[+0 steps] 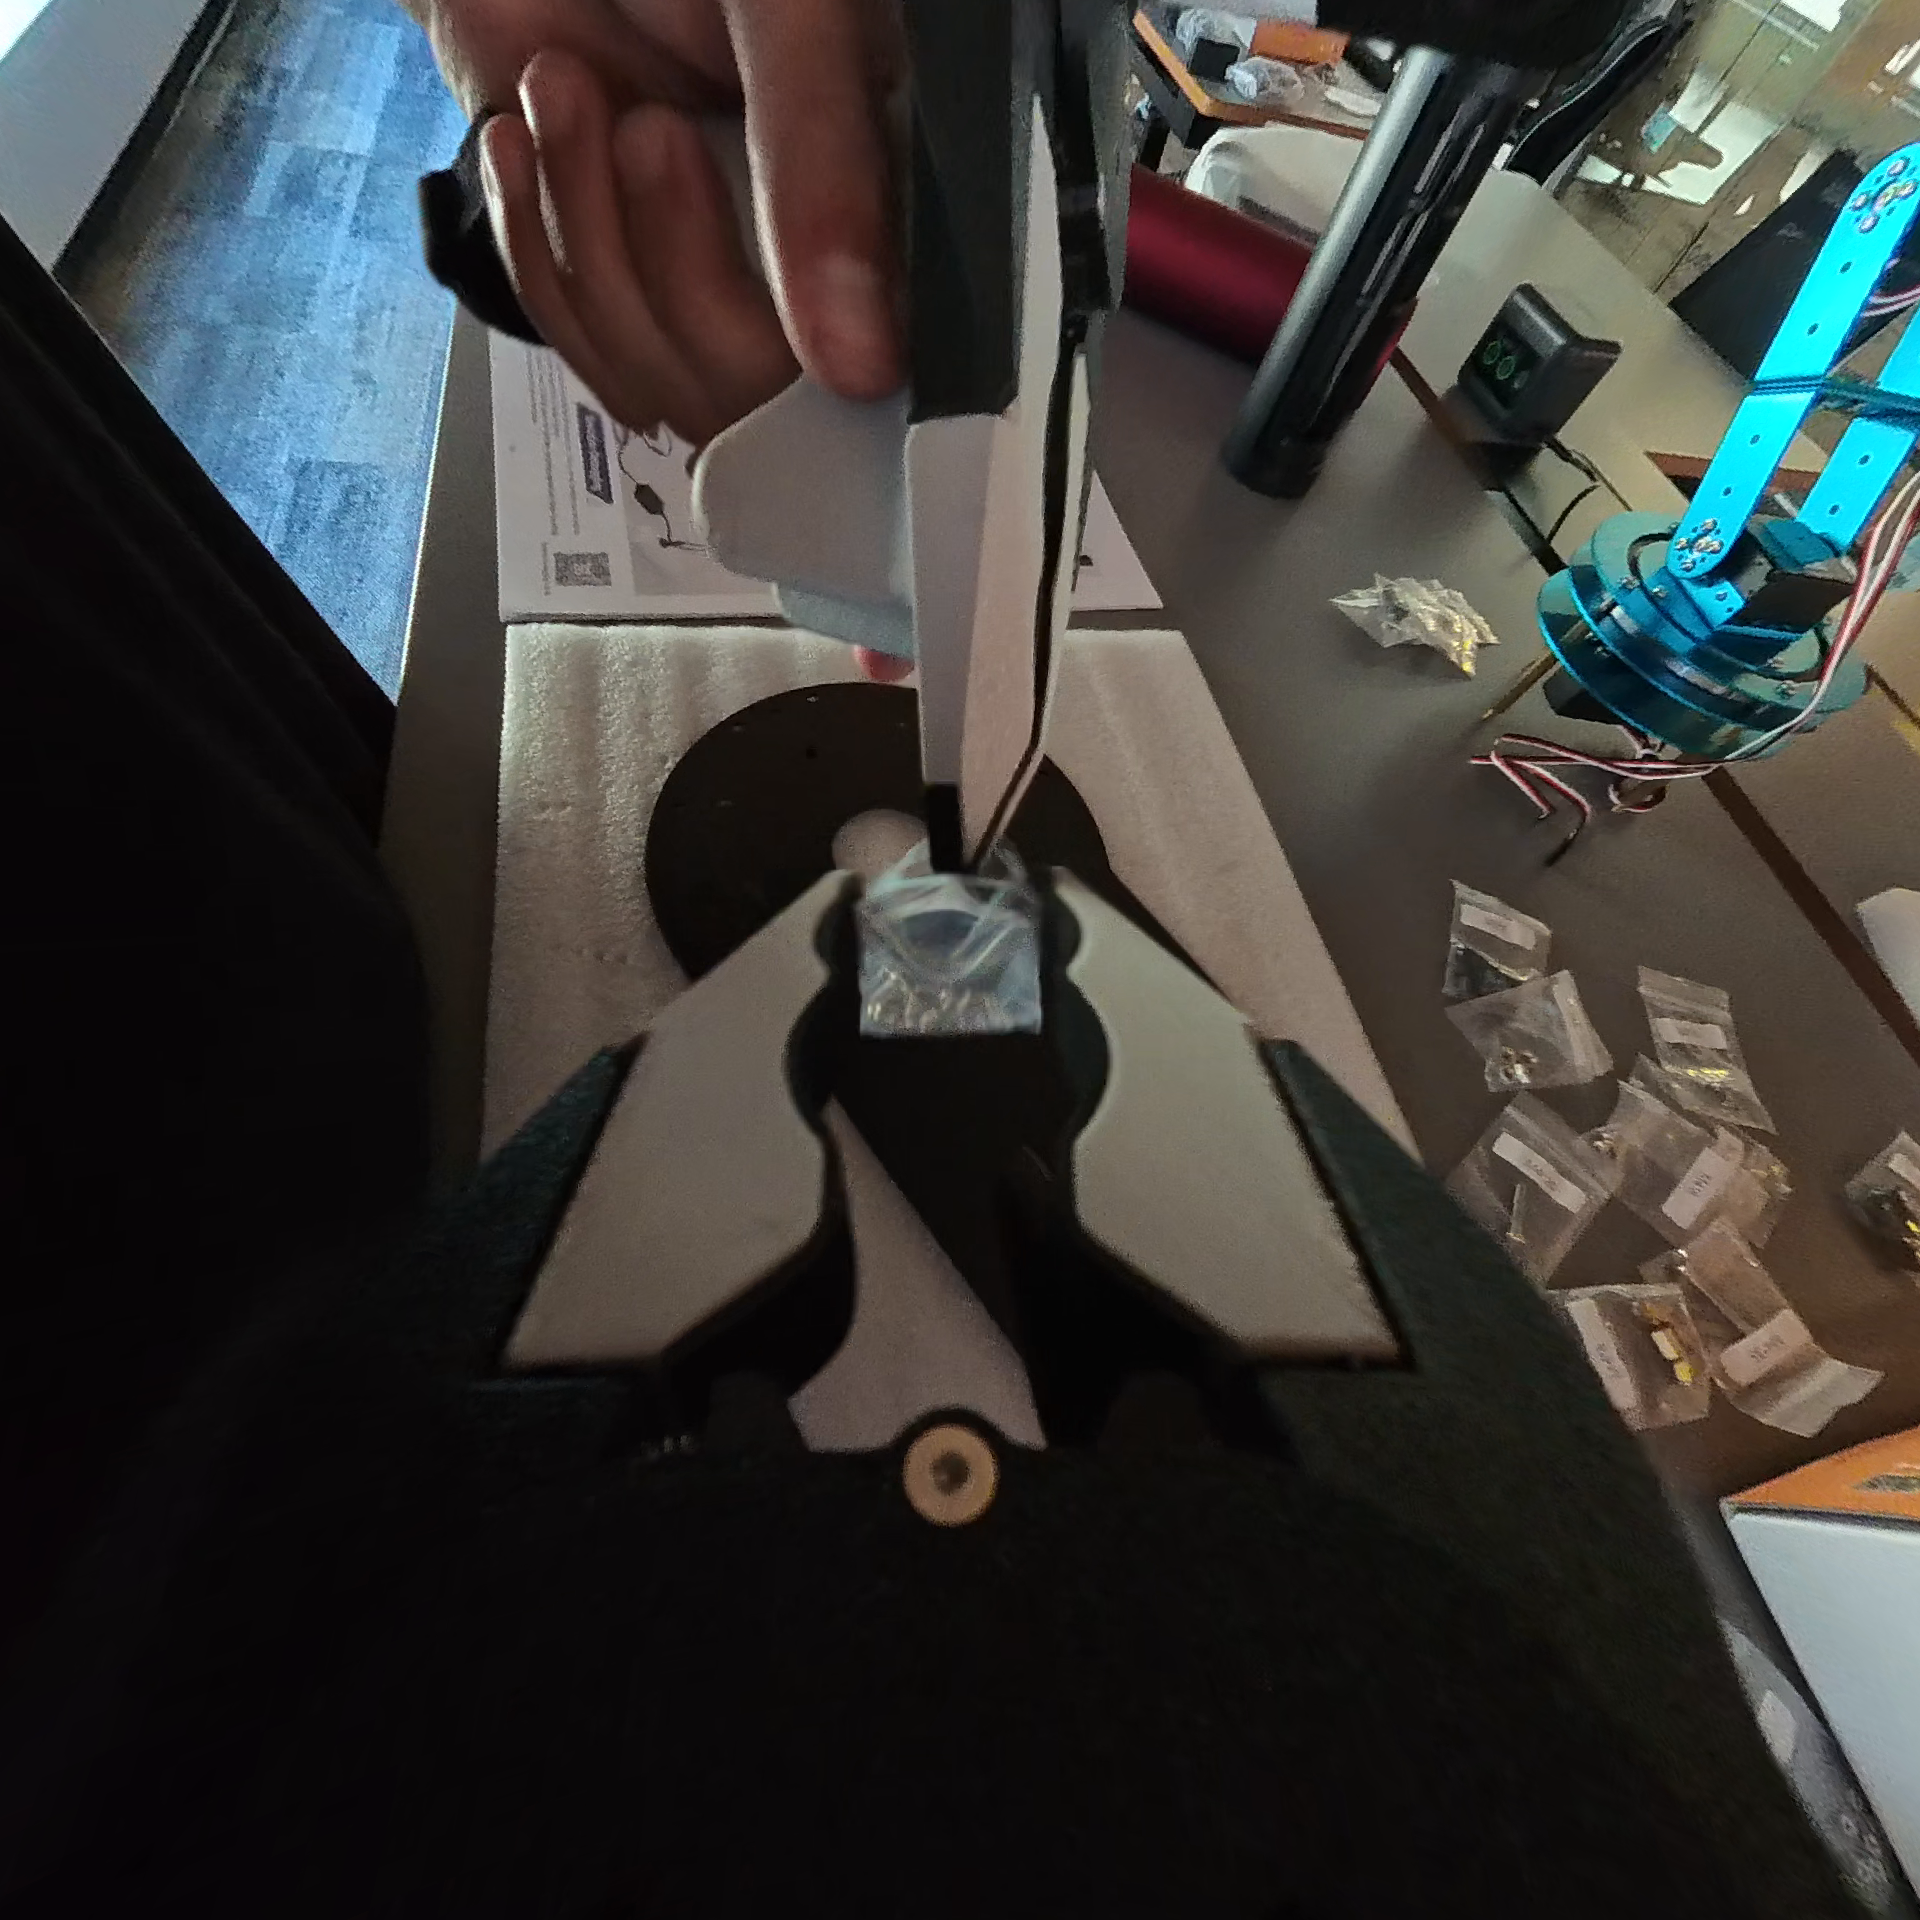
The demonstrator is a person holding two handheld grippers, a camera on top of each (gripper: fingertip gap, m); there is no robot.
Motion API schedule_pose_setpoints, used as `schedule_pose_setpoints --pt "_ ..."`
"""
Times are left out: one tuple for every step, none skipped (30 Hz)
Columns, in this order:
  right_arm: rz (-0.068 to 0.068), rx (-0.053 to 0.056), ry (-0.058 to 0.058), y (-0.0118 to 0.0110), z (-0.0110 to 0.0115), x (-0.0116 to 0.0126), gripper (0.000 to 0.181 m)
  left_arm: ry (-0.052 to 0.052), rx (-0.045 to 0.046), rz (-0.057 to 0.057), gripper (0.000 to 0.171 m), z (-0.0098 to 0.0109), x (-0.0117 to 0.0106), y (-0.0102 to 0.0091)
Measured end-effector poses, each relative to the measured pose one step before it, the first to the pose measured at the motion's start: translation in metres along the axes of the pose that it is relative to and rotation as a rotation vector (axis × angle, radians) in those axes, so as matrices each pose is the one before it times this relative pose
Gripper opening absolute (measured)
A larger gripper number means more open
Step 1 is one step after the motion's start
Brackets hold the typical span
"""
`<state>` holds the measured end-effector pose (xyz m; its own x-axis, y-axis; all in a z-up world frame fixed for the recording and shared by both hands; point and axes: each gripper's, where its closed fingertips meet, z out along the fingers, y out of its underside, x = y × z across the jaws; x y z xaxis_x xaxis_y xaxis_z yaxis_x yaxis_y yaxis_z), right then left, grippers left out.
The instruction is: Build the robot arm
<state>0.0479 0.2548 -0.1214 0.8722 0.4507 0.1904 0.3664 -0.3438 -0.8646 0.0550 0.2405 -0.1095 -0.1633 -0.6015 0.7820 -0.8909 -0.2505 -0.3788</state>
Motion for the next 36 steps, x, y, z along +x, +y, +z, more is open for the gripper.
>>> schedule_pose_setpoints --pt "-0.0156 0.001 0.0124 -0.00049 -0.00203 0.0015 0.023 -0.0181 -0.002 0.0116 0.0 -0.00205 -0.00305 -0.00035" --pt "-0.0096 0.0079 0.0044 -0.00129 -0.00147 0.00041 0.016 -0.01 -0.00384 0.0117 0.0 -0.00162 -0.00109 0.00013" --pt "0.0056 0.0065 -0.001 -0.00081 -0.0002 0.00034 0.014 -0.0087 -0.0033 0.0096 0.0 -0.00067 0.0 0.00011" --pt "0.0052 0.0033 0.0023 0.00016 0.0007 0.00067 0.016 -0.016 -0.00306 0.0126 0.0 -0.0001 -0.00066 0.0001" --pt "0.0001 0.0026 0.0031 0.00078 0.00087 0.00042 0.019 -0.0185 -0.00359 0.0148 0.0 0.00012 -0.00077 0.0002" --pt "0.0072 0.0015 0.0066 0.00125 0.00069 0.00104 0.023 -0.0165 0.00013 0.009 0.0 -0.00013 -0.00094 -0.00028" --pt "0.0197 0.0053 0.0025 0.00093 -0.00016 0.00105 0.03 -0.0164 0.00422 0.0046 0.0 -0.00039 -0.00139 -0.00095" --pt "0.0358 0.0114 -0.0058 0.00002 -0.00135 0.00062 0.037 -0.0202 0.00911 0.0028 0.0 -0.00058 -0.00261 -0.0016" --pt "0.0437 0.0117 -0.0053 -0.00023 -0.00278 0.00135 0.041 -0.0225 0.01334 0.0004 0.0 -0.00067 -0.00333 -0.00206" --pt "0.0474 0.0215 0.0004 -0.00163 -0.00375 0.00233 0.044 -0.0168 0.0115 -0.0009 0.0 -0.0003 -0.00287 -0.00149" --pt "0.0546 0.0244 -0.008 -0.00231 -0.00406 0.00161 0.042 -0.0094 0.00909 -0.0029 0.0 0.00023 -0.00182 -0.0009" --pt "0.0703 0.0113 0.0002 -0.00055 -0.00276 0.00433 0.039 -0.0062 0.00756 -0.0042 0.0 0.00069 -0.00133 -0.00037" --pt "0.0848 -0.0027 0.0023 0.00093 -0.00112 0.00571 0.039 -0.0093 0.00629 -0.0025 0.0 0.00118 -0.00188 -0.00009" --pt "0.0932 -0.0083 -0.0063 0.00128 0.00046 0.00463 0.039 -0.0158 0.00729 -0.0008 0.0 0.00136 -0.00284 -0.00029" --pt "0.1057 -0.024 0.0067 0.00339 0.00222 0.0066 0.038 -0.0165 0.00918 -0.0019 0.0 0.00166 -0.00299 -0.00054" --pt "0.1065 -0.032 0.0034 0.00396 0.00283 0.00558 0.038 -0.0107 0.01155 -0.0063 0.0 0.00196 -0.0023 -0.00097" --pt "0.0824 0.0047 -0.0449 -0.00126 0.00218 -0.00382 0.038 -0.0053 0.01465 -0.0119 0.0 0.00225 -0.00163 -0.0013" --pt "0.0673 0.0215 -0.0508 -0.00292 0.00176 -0.00609 0.041 -0.005 0.01902 -0.0151 0.0 0.00298 -0.00214 -0.00179" --pt "0.0559 0.0164 -0.0076 -0.0016 0.00176 0.00008 0.037 -0.0067 0.01577 -0.016 0.0 0.0037 -0.00273 -0.00103" --pt "0.0436 0.0177 0.0354 -0.00093 0.00114 0.00656 0.033 -0.0104 0.01573 -0.0154 0.0 0.00376 -0.00342 -0.00084" --pt "0.0224 0.0003 0.0234 0.00184 0.00187 0.00502 0.03 -0.0089 0.01876 -0.0124 0.0 0.00325 -0.00271 -0.0011" --pt "0.0145 -0.0205 0.0356 0.00498 0.00247 0.00712 0.027 0.0027 0.01782 -0.0092 0.0 0.0027 0.00013 -0.00113" --pt "0.0069 -0.0166 0.047 0.00433 0.00265 0.00858 0.027 0.0069 0.01148 -0.0075 0.0 0.00225 0.00145 -0.00036" --pt "-0.0035 -0.0031 0.0048 0.00206 0.00227 0.00144 0.025 -0.0126 0.01143 0.0001 0.0 0.00157 -0.00117 -0.00049" --pt "0.0086 0.0045 -0.0043 0.00017 0.00062 0.00017 0.021 -0.0153 0.01258 0.0071 0.0 0.00101 -0.00157 -0.00076" --pt "0.0074 -0.0038 0.0092 0.00095 0.00001 0.00226 0.004 -0.0039 0.00898 0.0028 0.0 0.00056 -0.00003 -0.00029" --pt "-0.0033 0.0058 0.0367 -0.00011 -0.00089 0.00599 0.0 0.0032 0.00861 -0.0045 0.0 0.00024 0.00086 -0.00047" --pt "0.0054 0.0011 0.0002 0.00024 -0.00078 0.00108 0.0 0.0021 0.00591 -0.001 0.0 -0.00006 0.00046 -0.00018" --pt "0.0199 -0.0101 -0.0118 0.00128 -0.00048 -0.00006 0.0 0.0006 0.00557 0.0051 0.0 -0.00025 0.00024 -0.00002" --pt "0.0058 0.006 0.008 -0.00137 -0.00172 0.00259 0.0 0.0093 0.01297 0.0089 0.0 -0.00054 0.00223 -0.00085" --pt "-0.0004 0.0158 0.0074 -0.00339 -0.00293 0.00211 0.0 0.014 0.02148 0.0141 0.0 -0.00103 0.00416 -0.00188" --pt "0.0141 0.0101 -0.0075 -0.00357 -0.00293 0.00007 0.0 0.0129 0.02305 0.0269 0.0 -0.00109 0.00526 -0.00198" --pt "0.0185 0.0061 -0.0044 -0.00359 -0.0028 0.00041 0.0 0.0165 0.02515 0.0476 0.0 -0.00165 0.00722 -0.00228" --pt "0.0018 0.0114 0.0211 -0.00451 -0.00335 0.00377 0.0 0.0229 0.02929 0.0623 0.0 -0.00284 0.00953 -0.00292" --pt "-0.0089 0.0069 0.0276 -0.00384 -0.0039 0.00575 0.0 0.015 0.03454 0.0584 0.0 -0.00375 0.00919 -0.00394" --pt "0.0042 0.0035 -0.0292 -0.00349 -0.00359 -0.0014 0.0 -0.005 0.03434 0.0508 0.0 -0.00409 0.00577 -0.0041"
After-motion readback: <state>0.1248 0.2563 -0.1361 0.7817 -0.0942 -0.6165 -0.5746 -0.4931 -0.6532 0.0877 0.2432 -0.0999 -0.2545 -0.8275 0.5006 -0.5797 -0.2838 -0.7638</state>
